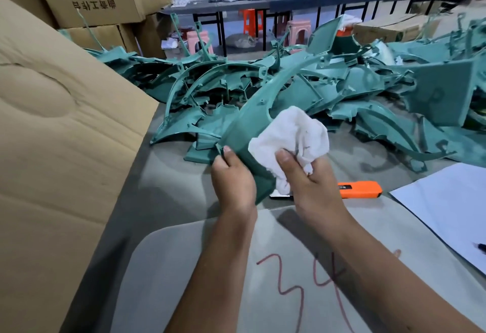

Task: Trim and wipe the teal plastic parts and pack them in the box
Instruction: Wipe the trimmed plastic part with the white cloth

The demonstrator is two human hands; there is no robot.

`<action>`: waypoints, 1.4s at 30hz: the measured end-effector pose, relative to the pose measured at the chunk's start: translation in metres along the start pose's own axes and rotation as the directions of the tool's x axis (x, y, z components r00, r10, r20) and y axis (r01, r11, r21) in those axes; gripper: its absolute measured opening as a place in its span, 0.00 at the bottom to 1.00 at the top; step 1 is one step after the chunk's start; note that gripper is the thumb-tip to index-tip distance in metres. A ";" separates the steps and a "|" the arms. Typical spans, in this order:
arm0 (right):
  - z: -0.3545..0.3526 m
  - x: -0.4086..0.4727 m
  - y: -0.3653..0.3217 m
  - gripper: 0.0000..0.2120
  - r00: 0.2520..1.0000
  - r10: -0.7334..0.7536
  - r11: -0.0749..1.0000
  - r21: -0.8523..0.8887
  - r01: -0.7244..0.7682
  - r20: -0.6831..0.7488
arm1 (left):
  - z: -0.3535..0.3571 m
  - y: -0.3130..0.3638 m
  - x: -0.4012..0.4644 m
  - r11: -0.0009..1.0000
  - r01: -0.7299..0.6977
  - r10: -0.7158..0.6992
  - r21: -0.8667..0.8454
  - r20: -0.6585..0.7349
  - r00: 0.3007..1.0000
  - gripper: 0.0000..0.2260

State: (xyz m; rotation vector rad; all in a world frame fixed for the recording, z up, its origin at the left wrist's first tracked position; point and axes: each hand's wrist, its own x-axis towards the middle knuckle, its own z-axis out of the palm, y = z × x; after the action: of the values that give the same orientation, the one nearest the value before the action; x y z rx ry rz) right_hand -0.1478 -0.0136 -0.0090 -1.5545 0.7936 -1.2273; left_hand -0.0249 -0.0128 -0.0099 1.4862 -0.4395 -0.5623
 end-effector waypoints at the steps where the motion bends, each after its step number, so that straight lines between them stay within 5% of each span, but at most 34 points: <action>1: -0.003 0.003 0.002 0.15 0.997 0.023 1.000 0.000 -0.023 -0.070 | 0.002 0.000 0.000 0.998 -0.053 0.053 0.036 0.009 0.999 0.16; 5: -0.022 0.015 0.000 0.07 0.959 0.179 0.934 0.345 -0.096 -0.218 | -0.011 0.007 0.004 0.982 -0.169 0.159 0.083 0.114 0.981 0.12; 8: -0.040 0.020 0.000 0.09 0.987 0.147 0.958 0.259 -0.126 -0.061 | -0.027 0.014 0.009 0.946 -0.281 0.238 0.160 0.244 0.940 0.14; 12: -0.047 0.015 -0.004 0.07 0.980 0.148 0.962 0.209 -0.173 0.130 | -0.034 0.017 0.010 0.979 -0.203 0.167 0.004 0.548 0.820 0.14; 16: -0.038 0.016 0.000 0.11 0.995 0.101 0.977 0.190 -0.097 -0.007 | -0.030 0.014 0.011 0.949 -0.300 0.308 -0.094 0.464 0.830 0.10; 21: -0.025 0.011 -0.004 0.09 0.994 0.114 0.957 0.269 -0.109 -0.001 | -0.032 0.014 0.012 0.940 -0.197 0.285 -0.279 0.325 0.902 0.09; 25: -0.031 0.013 -0.008 0.17 0.983 -0.040 0.994 -0.107 0.020 -0.180 | -0.032 0.019 0.018 0.922 -0.103 0.152 -0.374 0.103 0.983 0.11; 27: -0.033 0.013 -0.005 0.21 0.963 -0.024 0.994 -0.113 -0.007 -0.267 | -0.033 0.021 0.021 0.922 -0.177 0.203 -0.345 0.039 0.978 0.10; 30: -0.021 0.005 -0.004 0.13 0.994 0.020 0.998 0.053 -0.015 -0.104 | -0.030 0.020 0.017 0.914 -0.290 0.320 -0.285 0.062 0.945 0.07; 32: -0.013 0.004 -0.002 0.09 0.998 -0.034 0.999 -0.022 0.032 -0.055 | -0.026 0.019 0.013 0.909 -0.309 0.350 -0.280 0.112 0.930 0.05; 36: -0.023 0.013 -0.002 0.17 0.960 -0.080 0.987 -0.157 0.038 -0.268 | -0.024 0.018 0.011 0.923 -0.175 0.291 -0.343 0.326 0.900 0.07; 39: -0.021 0.014 -0.006 0.21 0.850 0.172 0.981 0.166 -0.102 -0.499 | -0.019 0.020 0.005 0.920 -0.115 0.290 -0.374 0.454 0.843 0.09; 42: -0.024 0.019 -0.007 0.14 0.763 0.370 0.838 0.545 -0.027 -0.530 | -0.015 0.020 0.000 0.872 -0.072 0.265 -0.484 0.342 0.902 0.07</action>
State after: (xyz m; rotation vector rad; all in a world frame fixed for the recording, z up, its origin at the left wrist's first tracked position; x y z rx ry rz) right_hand -0.1658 -0.0359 0.0043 -0.5869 0.9198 -1.6425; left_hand -0.0143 -0.0005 0.0097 0.8576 -0.6971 -0.7713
